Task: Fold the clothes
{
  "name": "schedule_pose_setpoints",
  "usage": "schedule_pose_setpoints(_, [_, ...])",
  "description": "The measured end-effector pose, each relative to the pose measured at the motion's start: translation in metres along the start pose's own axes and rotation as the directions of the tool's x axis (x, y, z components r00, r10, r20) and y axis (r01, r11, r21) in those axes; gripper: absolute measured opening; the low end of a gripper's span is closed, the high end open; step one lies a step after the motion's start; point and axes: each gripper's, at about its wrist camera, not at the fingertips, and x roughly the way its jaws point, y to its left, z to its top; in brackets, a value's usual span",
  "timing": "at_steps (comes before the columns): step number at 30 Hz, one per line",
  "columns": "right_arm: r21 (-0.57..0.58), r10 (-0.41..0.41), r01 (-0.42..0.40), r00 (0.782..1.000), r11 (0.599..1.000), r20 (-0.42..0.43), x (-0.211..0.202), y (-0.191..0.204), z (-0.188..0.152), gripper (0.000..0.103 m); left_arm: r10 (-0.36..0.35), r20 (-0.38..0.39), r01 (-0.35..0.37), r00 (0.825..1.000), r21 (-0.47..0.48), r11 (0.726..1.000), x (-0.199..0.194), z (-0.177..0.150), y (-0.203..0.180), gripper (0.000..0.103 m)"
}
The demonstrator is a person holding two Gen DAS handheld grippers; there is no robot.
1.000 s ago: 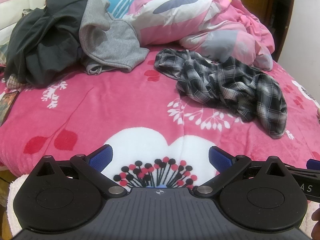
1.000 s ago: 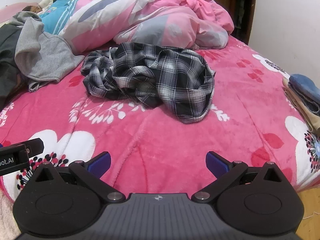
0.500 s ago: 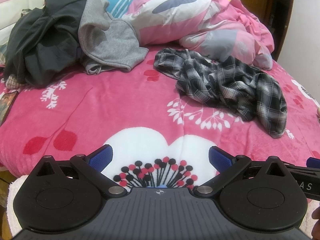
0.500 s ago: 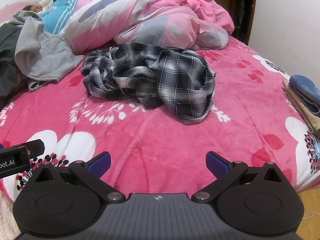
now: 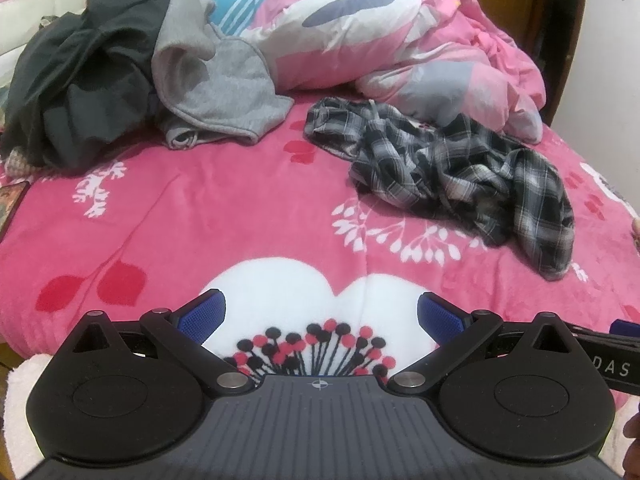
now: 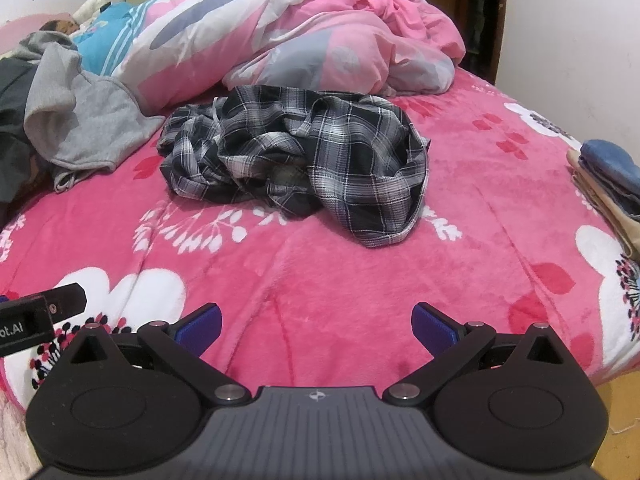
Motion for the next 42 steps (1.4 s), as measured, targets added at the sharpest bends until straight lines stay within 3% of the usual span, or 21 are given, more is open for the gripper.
schedule_pose_setpoints(7, [-0.021, 0.057, -0.055, 0.996, 0.998, 0.073, 0.007, -0.005, -0.005, 0.103, -0.021, 0.029, 0.022, 0.999, -0.014, 1.0, 0.008, 0.001, 0.003, 0.103])
schedule_pose_setpoints(14, [-0.056, 0.144, -0.137, 0.978, 0.989, 0.153, 0.017, -0.01, -0.011, 0.103, -0.04, 0.042, 0.041, 0.998, -0.016, 0.999, 0.022, 0.003, 0.005, 0.103])
schedule_pose_setpoints(21, [-0.12, 0.174, -0.153, 0.968, 0.981, 0.181, 0.026, -0.003, -0.012, 0.103, -0.038, 0.019, 0.039, 0.999, -0.054, 0.998, 0.044, 0.005, 0.014, 0.103])
schedule_pose_setpoints(27, [-0.067, 0.218, -0.209, 0.957, 0.976, 0.19, 0.034, -0.007, -0.007, 0.103, -0.031, -0.004, 0.031, 0.999, -0.09, 0.995, 0.061, 0.008, 0.023, 0.103])
schedule_pose_setpoints(32, [-0.029, 0.277, -0.277, 0.937, 0.96, 0.213, 0.04, -0.012, 0.001, 0.103, -0.036, -0.007, 0.035, 0.999, -0.107, 0.994, 0.074, 0.012, 0.028, 0.103])
schedule_pose_setpoints(36, [-0.029, 0.336, -0.34, 0.909, 0.94, 0.247, 0.044, -0.013, 0.015, 0.103, -0.067, 0.018, 0.069, 0.998, -0.089, 0.994, 0.085, 0.022, 0.028, 0.103])
schedule_pose_setpoints(42, [-0.156, 0.351, -0.315, 0.863, 0.936, 0.364, 0.051, -0.012, 0.051, 0.103, -0.136, 0.082, 0.14, 0.987, -0.048, 0.989, 0.117, 0.063, 0.014, 0.103])
